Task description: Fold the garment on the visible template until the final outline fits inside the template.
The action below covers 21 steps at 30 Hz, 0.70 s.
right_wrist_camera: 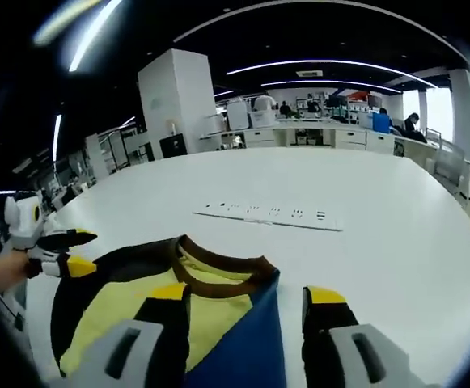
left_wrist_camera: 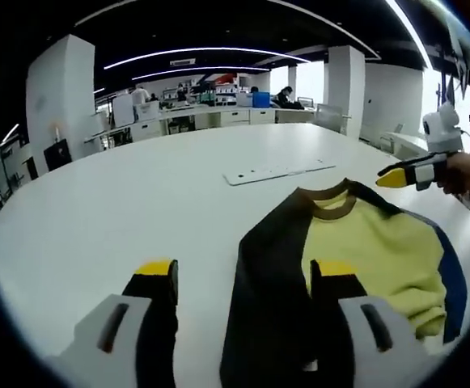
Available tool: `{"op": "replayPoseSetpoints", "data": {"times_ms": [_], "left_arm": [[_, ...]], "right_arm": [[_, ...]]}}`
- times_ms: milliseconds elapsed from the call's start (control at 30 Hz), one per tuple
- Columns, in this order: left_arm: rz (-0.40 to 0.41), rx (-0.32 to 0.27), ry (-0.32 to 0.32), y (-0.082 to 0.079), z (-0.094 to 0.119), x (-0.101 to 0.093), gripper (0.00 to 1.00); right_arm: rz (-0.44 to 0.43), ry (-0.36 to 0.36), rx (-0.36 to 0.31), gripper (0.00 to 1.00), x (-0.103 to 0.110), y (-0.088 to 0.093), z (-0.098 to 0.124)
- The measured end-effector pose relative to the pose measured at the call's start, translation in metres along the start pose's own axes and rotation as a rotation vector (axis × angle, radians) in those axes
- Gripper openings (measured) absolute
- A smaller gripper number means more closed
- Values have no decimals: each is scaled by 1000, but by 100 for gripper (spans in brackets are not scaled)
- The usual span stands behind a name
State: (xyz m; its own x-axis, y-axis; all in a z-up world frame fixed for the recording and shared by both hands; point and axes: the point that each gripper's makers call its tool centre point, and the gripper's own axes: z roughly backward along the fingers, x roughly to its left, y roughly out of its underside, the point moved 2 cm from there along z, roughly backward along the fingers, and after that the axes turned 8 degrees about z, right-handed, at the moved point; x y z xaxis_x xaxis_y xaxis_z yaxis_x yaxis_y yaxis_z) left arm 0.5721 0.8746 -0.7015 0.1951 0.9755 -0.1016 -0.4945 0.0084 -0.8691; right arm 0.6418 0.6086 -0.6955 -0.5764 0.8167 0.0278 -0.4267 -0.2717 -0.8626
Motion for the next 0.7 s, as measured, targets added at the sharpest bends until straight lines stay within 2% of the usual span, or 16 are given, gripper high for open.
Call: {"op": "replayPoseSetpoints", "data": {"times_ms": [233,433,600,700], "left_arm": [[-38,-16,32,-4,27,-11,77],[-65,-36,55,-6,48,-21,81],[-101,-25,77,4,67,-36,83],[-110,-16,73,11,74,-38,82]], "right_arm": [[-45,-58,3,67,18,4,36],[-32,-95,30,73,37,16,62],[-1,-135,63,73,58,31,88],[8,-148,71,72,67,39,100]]}}
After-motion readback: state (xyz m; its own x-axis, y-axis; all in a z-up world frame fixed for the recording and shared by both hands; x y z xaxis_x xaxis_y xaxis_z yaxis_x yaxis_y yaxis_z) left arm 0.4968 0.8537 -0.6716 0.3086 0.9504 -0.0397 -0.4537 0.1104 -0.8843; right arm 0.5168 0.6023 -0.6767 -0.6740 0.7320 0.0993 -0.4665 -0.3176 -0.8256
